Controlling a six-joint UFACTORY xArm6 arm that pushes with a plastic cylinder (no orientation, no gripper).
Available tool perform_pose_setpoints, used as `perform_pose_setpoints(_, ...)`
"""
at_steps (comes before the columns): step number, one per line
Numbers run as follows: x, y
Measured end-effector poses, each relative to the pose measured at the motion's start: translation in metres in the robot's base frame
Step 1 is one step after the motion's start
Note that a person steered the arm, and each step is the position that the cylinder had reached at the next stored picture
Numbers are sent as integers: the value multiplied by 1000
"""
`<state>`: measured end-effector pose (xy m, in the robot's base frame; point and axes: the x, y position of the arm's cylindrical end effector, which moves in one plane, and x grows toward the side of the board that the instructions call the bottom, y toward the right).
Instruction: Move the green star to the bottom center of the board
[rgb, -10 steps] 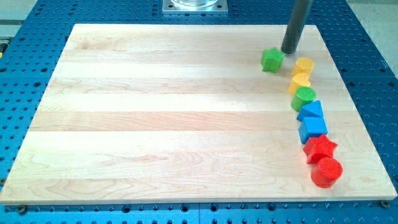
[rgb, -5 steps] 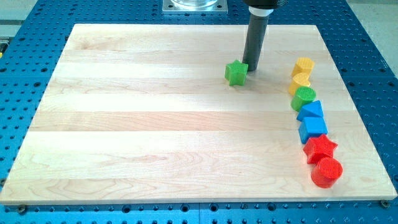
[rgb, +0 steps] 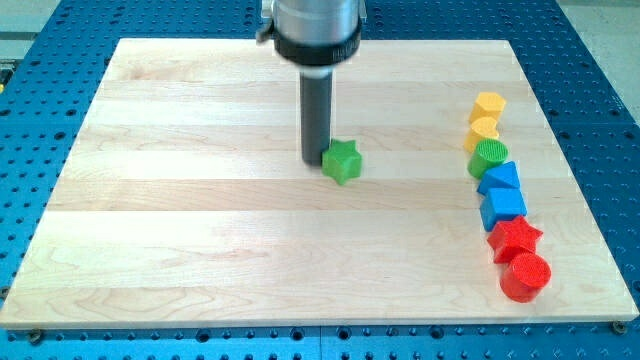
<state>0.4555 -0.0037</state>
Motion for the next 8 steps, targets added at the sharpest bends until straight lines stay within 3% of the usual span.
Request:
perform_pose_setpoints(1, -23, -9)
perform_pose_setpoints(2, -61, 26)
perform_pose_setpoints(3, -38, 35)
perform_pose_setpoints(4, 62, -18)
perform_pose_setpoints(6, -15, -14)
perform_pose_setpoints(8, 60, 50)
